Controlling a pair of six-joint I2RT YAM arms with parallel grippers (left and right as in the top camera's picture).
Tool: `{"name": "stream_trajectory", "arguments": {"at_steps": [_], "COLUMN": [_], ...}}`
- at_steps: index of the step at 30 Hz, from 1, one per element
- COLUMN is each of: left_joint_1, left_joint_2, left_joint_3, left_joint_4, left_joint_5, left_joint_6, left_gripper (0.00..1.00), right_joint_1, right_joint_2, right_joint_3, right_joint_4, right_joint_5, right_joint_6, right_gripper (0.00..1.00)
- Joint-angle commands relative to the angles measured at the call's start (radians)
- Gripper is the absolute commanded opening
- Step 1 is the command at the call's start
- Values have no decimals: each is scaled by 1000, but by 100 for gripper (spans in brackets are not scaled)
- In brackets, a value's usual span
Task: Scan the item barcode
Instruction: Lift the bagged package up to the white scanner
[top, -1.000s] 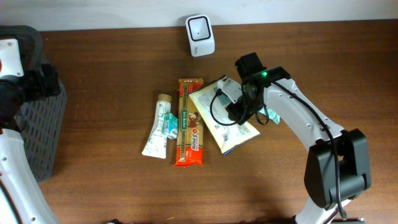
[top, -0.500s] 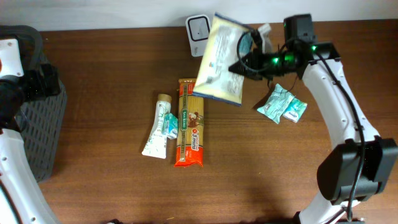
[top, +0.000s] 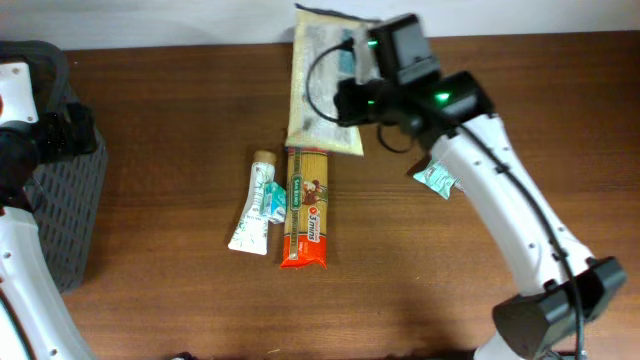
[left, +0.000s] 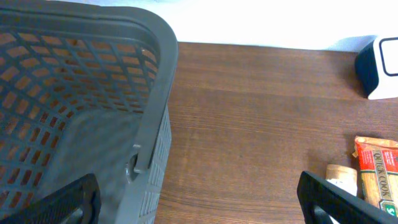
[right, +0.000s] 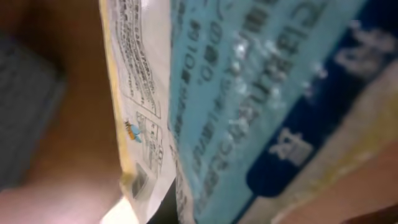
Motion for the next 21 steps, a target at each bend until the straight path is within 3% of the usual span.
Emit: {"name": "stream_trajectory", "arguments": {"at_steps": [1,7,12,15,21], "left_joint_1": [3,3,3,3,3], "left_joint_2": [-5,-5,-5,-5,-5], "left_joint_3": [10,10,10,10,10], "left_joint_4": [1,1,1,1,1], "left_joint_5": [4,4,4,4,4], "left_joint_6": [16,16,16,16,16], "left_gripper": [99,99,99,99,99], "right_joint_1": [55,78,77,77,78], "right_joint_2": [56,277,545,661,699], "right_joint_3": [122,121,121,121,121], "right_joint_4": [111,658,1228,1425,1424], "right_joint_5": [494,805,808,786,778], "right_joint_6": [-187,-703,-1224,-1359,-1355], "right_gripper": [4,4,4,4,4]}}
